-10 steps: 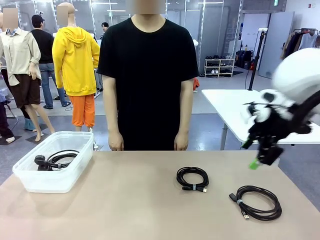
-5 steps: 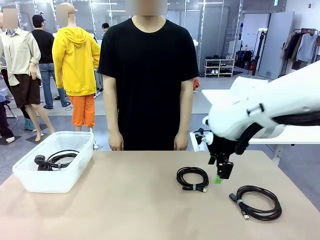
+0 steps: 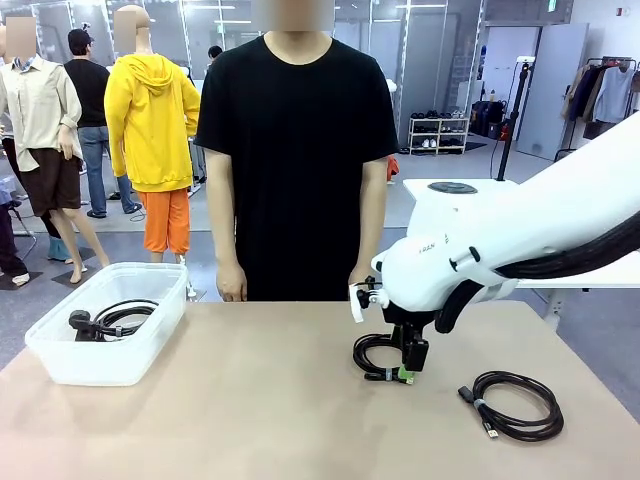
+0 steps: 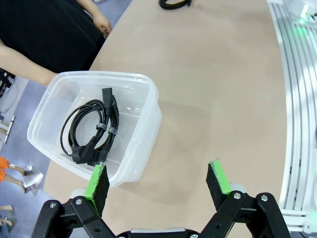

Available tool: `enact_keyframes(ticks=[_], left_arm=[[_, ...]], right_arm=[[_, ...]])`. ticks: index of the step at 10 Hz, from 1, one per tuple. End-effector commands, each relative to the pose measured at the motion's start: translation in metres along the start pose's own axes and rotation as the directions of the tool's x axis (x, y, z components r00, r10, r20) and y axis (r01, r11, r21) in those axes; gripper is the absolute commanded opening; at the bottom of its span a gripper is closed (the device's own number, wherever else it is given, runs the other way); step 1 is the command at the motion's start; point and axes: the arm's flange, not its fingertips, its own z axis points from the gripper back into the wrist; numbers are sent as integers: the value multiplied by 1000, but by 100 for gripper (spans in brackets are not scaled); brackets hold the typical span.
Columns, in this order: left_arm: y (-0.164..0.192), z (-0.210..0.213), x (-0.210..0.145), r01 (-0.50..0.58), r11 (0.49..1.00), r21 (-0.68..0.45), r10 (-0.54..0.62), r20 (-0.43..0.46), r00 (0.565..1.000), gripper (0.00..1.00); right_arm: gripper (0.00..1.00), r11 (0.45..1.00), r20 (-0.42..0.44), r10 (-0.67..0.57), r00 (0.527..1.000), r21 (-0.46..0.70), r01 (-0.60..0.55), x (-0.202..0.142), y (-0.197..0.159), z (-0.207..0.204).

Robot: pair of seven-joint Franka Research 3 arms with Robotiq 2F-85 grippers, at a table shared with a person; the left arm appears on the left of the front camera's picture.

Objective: Organize and store the cables.
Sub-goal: Place the USB Extension Cable into the Organizing box.

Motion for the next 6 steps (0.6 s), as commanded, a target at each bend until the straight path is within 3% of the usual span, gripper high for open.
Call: enact_keyframes(ticks=[1,6], left_arm=[[1,1,1,-17,1000,2,16,12,1000,100],[1,1,1,-17,1000,2,16,12,1000,100]], right_arm=[[100,1000,-40,-11,999,-7,11,17,-7,-13],[100,999,-97,-29,995,15,31,22,-10,-47]])
